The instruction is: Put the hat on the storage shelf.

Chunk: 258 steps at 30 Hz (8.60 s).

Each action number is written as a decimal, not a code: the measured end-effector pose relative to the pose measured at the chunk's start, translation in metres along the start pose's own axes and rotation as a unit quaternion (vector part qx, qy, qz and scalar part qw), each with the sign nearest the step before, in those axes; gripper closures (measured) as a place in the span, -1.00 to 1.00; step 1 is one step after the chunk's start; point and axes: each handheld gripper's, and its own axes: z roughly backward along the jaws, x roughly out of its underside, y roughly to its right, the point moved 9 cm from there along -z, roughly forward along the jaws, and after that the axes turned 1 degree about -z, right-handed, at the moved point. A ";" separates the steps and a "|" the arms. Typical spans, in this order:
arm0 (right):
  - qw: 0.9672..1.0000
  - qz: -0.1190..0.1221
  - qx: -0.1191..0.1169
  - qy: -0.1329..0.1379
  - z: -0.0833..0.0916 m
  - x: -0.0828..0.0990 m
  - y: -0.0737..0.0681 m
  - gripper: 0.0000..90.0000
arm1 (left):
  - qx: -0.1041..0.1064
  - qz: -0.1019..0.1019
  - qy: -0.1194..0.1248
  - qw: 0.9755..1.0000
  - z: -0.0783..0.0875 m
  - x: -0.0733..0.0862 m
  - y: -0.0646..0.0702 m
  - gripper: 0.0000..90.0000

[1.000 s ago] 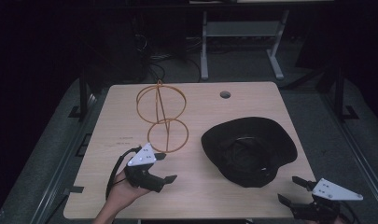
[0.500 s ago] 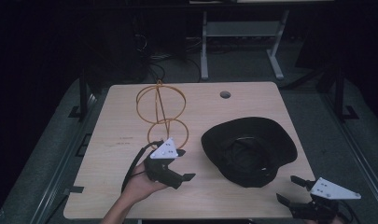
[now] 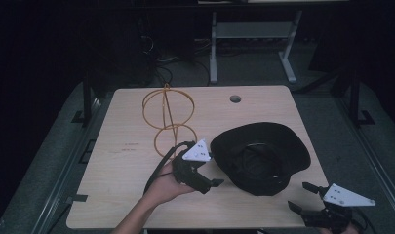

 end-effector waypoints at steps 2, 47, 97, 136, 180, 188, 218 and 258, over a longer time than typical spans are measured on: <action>1.000 -0.001 0.000 0.000 0.002 0.001 0.000 -0.66 | 0.007 -0.006 -0.006 1.000 -0.007 -0.004 0.003 -0.61; 0.999 -0.023 -0.002 0.036 -0.023 -0.030 -0.002 -0.66 | 0.035 -0.005 0.035 0.999 -0.030 -0.008 -0.008 0.93; 0.995 -0.020 -0.075 0.064 -0.062 -0.063 0.006 0.95 | 0.016 -0.016 0.032 0.999 -0.014 0.007 -0.012 0.71; 0.992 0.049 -0.049 0.101 -0.013 -0.130 0.000 0.97 | -0.068 0.008 0.009 0.998 0.040 0.049 -0.031 0.06; 0.989 0.081 -0.056 0.111 -0.014 -0.227 -0.012 0.97 | -0.104 0.061 0.037 0.992 0.060 0.106 -0.032 -0.19; 0.988 0.085 -0.062 0.110 -0.018 -0.240 -0.019 0.97 | -0.100 0.055 0.036 0.993 0.055 0.106 -0.028 -0.21; 0.982 0.114 -0.096 0.113 -0.046 -0.305 -0.046 0.97 | -0.105 0.051 0.036 0.993 0.054 0.112 -0.030 -0.27; 0.975 0.132 -0.132 0.121 -0.110 -0.398 -0.086 0.97 | -0.098 0.046 0.029 0.994 0.051 0.117 -0.030 -0.27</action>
